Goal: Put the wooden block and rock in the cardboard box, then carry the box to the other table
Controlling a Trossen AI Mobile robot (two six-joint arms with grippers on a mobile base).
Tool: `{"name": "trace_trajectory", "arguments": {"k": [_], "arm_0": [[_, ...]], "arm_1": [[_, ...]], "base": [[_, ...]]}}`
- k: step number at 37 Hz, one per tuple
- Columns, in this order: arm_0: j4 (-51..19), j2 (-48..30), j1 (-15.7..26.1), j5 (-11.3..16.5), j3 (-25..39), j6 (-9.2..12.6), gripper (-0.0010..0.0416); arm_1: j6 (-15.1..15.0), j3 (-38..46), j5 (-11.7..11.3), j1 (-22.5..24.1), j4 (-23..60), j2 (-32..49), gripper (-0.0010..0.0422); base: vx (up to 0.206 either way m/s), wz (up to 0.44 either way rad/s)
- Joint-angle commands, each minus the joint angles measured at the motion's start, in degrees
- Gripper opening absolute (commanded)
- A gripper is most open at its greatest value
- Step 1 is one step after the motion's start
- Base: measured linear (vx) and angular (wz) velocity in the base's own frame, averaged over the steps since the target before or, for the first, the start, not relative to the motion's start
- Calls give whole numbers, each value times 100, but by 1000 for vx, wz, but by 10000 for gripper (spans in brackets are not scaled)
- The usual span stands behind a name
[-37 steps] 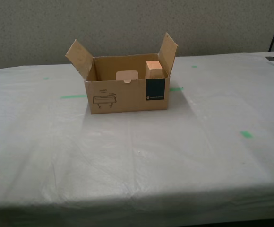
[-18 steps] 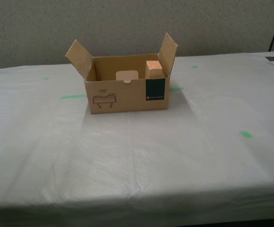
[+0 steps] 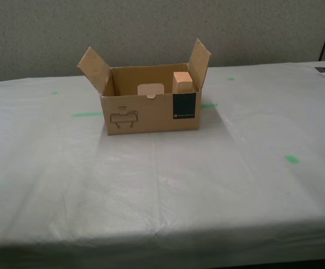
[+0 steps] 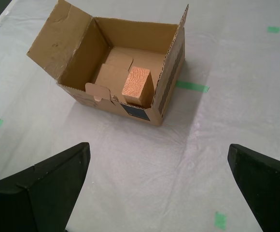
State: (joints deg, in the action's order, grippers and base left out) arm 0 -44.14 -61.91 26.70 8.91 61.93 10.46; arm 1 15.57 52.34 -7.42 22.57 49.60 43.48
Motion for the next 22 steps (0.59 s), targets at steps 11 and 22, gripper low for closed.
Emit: {"name": "trace_trajectory", "arguments": {"k": [11,22], "arm_0": [[4,0,-2,-22,4,4,399],[4,0,-2,-22,4,4,398]], "arm_1": [[11,4,-7,0,-2,0,398],[11,4,-7,0,-4,0,398]], "base": [[0,0],[0,0]]}}
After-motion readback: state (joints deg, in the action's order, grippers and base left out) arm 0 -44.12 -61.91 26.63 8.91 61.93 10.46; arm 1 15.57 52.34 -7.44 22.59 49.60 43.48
